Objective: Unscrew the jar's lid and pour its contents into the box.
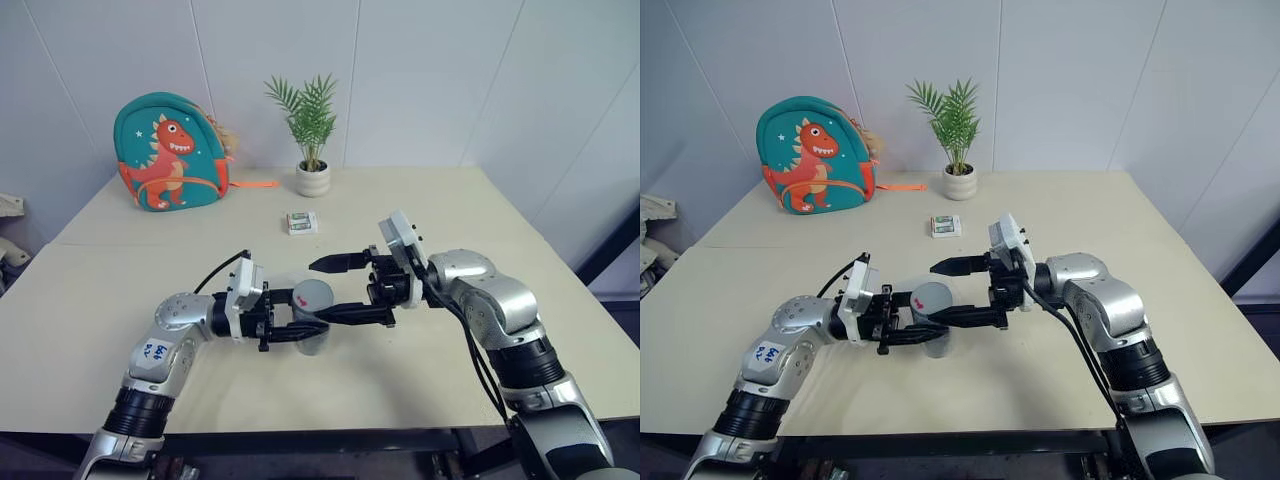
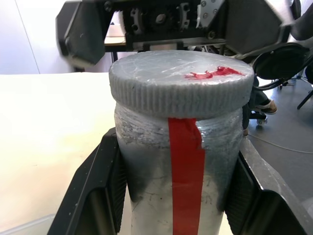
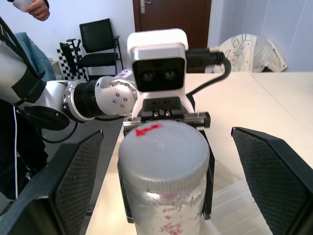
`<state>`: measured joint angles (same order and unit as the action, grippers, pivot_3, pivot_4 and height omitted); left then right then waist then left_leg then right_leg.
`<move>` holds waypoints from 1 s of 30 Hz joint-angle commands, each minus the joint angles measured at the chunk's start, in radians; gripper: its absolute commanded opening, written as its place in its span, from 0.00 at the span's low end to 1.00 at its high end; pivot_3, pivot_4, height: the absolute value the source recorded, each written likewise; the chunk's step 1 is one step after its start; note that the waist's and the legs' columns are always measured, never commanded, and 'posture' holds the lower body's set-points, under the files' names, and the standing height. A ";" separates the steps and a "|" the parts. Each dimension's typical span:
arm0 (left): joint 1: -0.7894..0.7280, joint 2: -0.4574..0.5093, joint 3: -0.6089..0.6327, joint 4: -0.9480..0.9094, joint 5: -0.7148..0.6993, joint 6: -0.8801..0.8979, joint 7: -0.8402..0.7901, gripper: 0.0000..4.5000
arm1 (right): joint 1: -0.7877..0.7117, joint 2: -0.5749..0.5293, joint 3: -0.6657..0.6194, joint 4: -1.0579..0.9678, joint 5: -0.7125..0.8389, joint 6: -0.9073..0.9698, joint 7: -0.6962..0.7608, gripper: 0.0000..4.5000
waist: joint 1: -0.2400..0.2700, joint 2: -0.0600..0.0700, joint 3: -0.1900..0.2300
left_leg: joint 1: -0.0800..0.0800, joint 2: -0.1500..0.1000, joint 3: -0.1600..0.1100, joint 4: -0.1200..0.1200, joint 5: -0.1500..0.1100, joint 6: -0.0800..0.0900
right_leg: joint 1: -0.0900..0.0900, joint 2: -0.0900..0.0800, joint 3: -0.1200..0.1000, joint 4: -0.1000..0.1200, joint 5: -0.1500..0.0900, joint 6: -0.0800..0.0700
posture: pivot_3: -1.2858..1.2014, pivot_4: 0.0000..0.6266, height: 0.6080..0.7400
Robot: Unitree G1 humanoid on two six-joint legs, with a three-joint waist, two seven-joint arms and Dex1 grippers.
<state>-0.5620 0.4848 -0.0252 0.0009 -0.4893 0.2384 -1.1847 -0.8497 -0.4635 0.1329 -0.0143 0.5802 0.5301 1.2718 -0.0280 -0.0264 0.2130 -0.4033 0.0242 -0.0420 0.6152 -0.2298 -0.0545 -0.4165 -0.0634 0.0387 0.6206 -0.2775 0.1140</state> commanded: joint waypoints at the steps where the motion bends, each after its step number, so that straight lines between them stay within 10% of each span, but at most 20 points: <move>1: 0.006 0.002 0.024 -0.038 -0.013 -0.015 0.016 0.49 | 0.011 -0.006 -0.019 -0.077 0.014 0.015 -0.032 0.99 | 0.000 0.000 0.000 | 0.000 0.000 0.000 0.000 0.000 0.000 | 0.000 0.000 0.000 0.000 0.000 0.000 | 0.52 0.24 1.00; 30: 0.005 -0.024 0.007 -0.041 -0.009 -0.030 0.034 0.49 | 0.025 0.002 -0.056 0.005 -0.048 -0.039 -0.118 0.99 | 0.001 0.000 0.000 | 0.000 0.000 0.000 0.000 0.000 0.000 | 0.000 0.000 0.000 0.001 0.000 0.000 | 0.52 0.24 1.00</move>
<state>-0.5538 0.4594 -0.0179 0.0020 -0.4846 0.2294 -1.1309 -0.8288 -0.4324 0.1485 0.0025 0.5184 0.5005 1.1647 -0.0269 -0.0263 0.2131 -0.4032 0.0245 -0.0420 0.6154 -0.2296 -0.0548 -0.4167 -0.0629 0.0387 0.6214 -0.2777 0.1136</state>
